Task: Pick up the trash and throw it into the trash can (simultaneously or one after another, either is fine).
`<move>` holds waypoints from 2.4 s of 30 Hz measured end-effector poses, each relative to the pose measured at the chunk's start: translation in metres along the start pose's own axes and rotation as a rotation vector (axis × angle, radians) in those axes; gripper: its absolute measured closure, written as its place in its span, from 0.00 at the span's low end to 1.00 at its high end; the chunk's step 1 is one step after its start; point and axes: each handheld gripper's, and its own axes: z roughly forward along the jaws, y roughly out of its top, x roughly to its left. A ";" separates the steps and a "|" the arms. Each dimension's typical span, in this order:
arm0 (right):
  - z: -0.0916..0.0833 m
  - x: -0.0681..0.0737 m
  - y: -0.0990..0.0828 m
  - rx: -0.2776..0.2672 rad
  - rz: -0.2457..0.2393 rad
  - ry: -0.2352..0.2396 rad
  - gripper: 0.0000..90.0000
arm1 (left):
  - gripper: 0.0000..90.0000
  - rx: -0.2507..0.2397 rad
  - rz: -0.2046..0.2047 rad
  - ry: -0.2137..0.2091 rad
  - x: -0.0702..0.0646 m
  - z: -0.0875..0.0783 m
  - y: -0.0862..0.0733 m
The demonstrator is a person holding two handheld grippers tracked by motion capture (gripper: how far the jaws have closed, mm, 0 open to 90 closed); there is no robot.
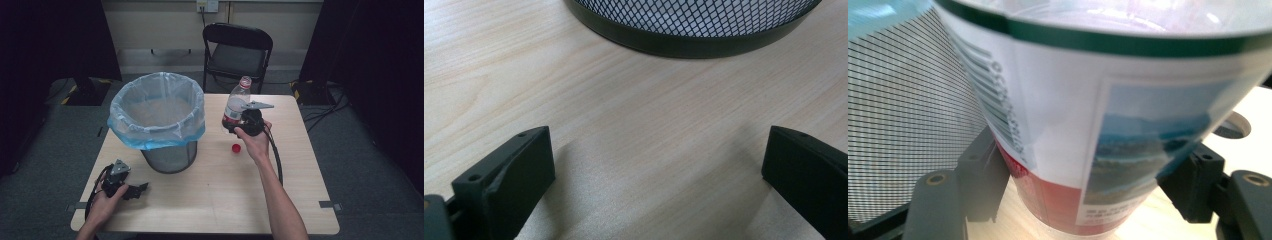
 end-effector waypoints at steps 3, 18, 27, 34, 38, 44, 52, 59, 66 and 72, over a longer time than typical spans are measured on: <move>-0.004 0.002 0.003 -0.008 0.000 0.005 0.32 | 0.00 0.000 0.000 0.000 0.000 0.000 0.000; -0.022 0.014 0.031 -0.076 -0.025 0.024 0.32 | 0.00 0.000 -0.001 0.000 0.000 0.000 0.000; -0.033 0.019 0.043 -0.131 -0.032 0.031 0.32 | 0.00 0.000 0.000 0.000 0.000 0.000 0.000; -0.044 0.029 0.059 -0.198 -0.040 0.054 0.32 | 0.00 0.000 0.000 0.000 0.000 0.000 0.000; -0.046 0.033 0.065 -0.208 -0.052 0.048 0.33 | 0.00 0.000 0.000 0.000 0.000 0.000 0.000; -0.052 0.039 0.080 -0.262 -0.047 0.048 0.33 | 0.00 0.000 0.000 0.000 0.000 0.000 0.000; -0.056 0.043 0.093 -0.303 -0.057 0.063 0.33 | 0.00 0.000 -0.001 0.000 0.000 0.000 0.000; -0.061 0.046 0.100 -0.340 -0.054 0.075 0.33 | 0.00 0.000 0.000 0.000 0.000 0.000 0.000; -0.066 0.054 0.112 -0.382 -0.076 0.085 0.33 | 0.00 0.000 -0.001 0.000 0.000 0.000 0.000; -0.070 0.063 0.122 -0.420 -0.075 0.110 0.33 | 0.00 0.000 -0.001 0.000 0.000 0.000 0.000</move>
